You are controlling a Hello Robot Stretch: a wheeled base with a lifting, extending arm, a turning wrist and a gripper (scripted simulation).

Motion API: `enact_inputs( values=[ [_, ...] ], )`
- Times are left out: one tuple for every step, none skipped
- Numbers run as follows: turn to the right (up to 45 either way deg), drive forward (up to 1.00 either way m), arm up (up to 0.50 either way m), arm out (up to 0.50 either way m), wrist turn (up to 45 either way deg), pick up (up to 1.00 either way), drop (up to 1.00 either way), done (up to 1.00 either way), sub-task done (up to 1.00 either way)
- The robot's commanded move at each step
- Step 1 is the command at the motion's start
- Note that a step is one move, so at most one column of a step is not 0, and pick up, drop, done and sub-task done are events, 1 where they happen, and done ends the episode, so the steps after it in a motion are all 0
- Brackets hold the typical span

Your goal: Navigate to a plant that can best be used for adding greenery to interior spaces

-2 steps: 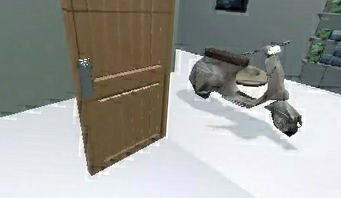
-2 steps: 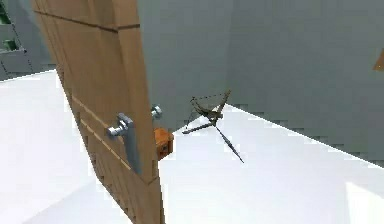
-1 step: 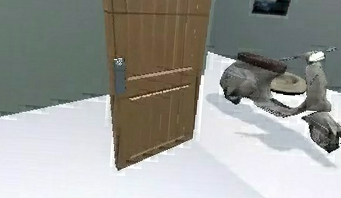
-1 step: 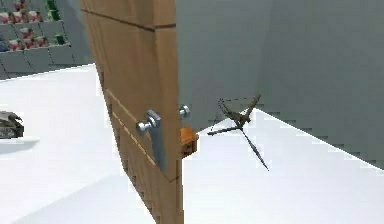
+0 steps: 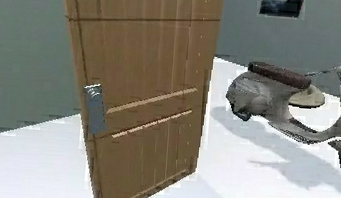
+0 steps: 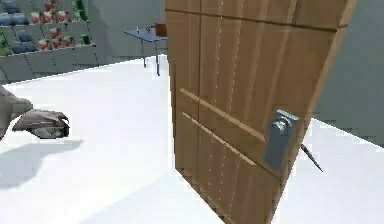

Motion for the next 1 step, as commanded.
enact_inputs(
  values=[
    [45.0, 0.0, 0.0, 0.0, 0.0, 0.0, 0.0, 0.0, 0.0]
  ],
)
